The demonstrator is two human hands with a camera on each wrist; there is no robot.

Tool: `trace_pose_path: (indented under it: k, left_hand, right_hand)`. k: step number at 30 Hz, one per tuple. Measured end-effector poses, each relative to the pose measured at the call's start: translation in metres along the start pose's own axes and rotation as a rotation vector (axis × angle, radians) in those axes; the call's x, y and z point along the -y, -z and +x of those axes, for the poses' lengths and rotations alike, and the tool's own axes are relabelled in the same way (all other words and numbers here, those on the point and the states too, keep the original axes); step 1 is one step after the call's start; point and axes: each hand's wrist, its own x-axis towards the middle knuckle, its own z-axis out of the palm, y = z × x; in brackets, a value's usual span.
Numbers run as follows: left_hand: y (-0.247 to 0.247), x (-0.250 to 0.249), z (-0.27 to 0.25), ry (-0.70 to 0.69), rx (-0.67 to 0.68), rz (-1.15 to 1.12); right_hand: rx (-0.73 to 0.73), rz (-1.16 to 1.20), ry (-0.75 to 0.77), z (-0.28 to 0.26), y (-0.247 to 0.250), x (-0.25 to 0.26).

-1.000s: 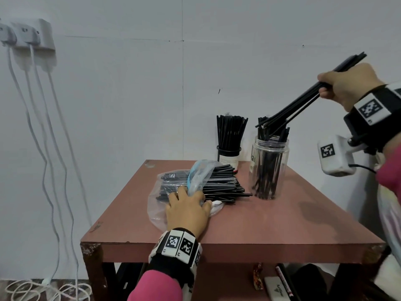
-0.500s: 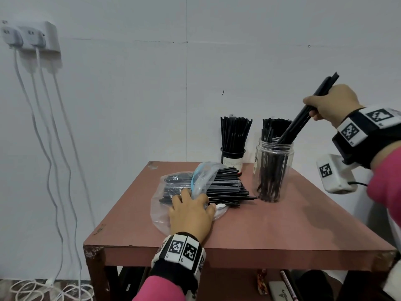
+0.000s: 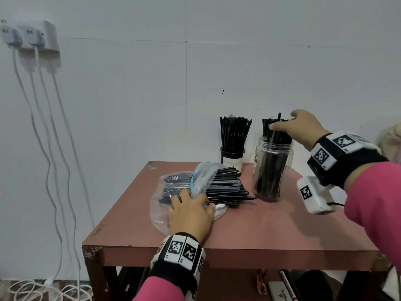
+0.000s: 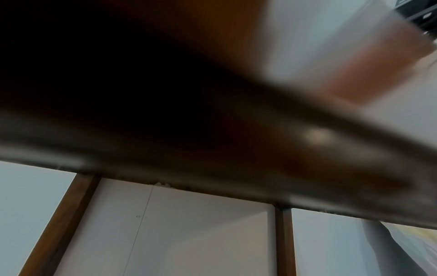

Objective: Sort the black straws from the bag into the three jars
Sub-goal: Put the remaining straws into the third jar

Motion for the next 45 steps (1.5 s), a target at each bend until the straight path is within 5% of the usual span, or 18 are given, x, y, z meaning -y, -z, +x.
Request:
trace_pose_path:
  k: [8,20,27,30,36,45]
  left_hand:
    - [0.000,0.000,0.000,0.003,-0.005,-0.004]
    - [0.000,-0.001,0.001,-0.003,-0.005,-0.015]
    - [0.000,-0.001,0.000,-0.008,-0.016,-0.013]
    - [0.001,-0.001,0.000,-0.017,-0.013,-0.004]
    - [0.000,0.000,0.000,-0.056,0.006,-0.027]
    - [0.000,-0.001,-0.001,-0.053,0.033,-0.006]
  right_hand:
    - [0.095,0.077,0.126,-0.014,0.000,0.001]
    - [-0.213,0.285,0.367,-0.076,-0.004,0.024]
    - [0.208,0.191,0.002,-0.150,-0.085,-0.019]
    - [0.258,0.177,-0.158,-0.153,-0.121,-0.042]
    - [0.131,0.324,-0.104,-0.151,-0.147,-0.060]
    - [0.185,0.341,-0.028,-0.154,-0.146,-0.066]
